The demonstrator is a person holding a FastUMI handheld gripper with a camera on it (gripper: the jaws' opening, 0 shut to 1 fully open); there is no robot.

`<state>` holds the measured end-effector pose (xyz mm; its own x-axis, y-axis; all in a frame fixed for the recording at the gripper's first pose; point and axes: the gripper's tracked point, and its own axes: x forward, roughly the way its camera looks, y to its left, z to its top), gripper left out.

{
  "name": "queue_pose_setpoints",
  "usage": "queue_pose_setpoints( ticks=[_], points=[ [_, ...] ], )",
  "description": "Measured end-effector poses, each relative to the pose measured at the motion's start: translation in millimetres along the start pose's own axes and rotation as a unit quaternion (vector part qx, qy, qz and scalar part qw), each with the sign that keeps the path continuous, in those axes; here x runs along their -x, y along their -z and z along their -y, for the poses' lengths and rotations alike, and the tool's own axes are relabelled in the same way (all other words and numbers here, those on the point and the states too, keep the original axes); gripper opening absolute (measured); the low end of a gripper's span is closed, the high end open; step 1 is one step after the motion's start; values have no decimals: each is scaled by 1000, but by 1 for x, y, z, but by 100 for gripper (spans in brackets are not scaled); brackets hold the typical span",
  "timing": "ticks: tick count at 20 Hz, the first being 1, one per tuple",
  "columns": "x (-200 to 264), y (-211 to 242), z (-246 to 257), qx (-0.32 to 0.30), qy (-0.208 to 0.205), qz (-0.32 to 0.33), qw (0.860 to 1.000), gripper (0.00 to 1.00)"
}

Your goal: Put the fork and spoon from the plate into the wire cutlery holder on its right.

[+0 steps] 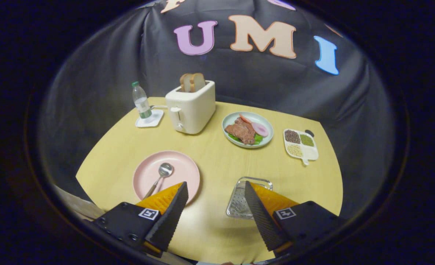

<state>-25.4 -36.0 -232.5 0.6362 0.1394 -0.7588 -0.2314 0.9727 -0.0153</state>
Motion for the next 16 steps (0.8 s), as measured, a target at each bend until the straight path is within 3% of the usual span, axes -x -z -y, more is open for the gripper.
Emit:
queue_pose_setpoints(
  ticks=[9, 16],
  points=[
    [-18, 13, -72, -34, 3, 55, 998, 98],
    [-49, 30, -104, -19, 7, 77, 997, 98]
  ],
)
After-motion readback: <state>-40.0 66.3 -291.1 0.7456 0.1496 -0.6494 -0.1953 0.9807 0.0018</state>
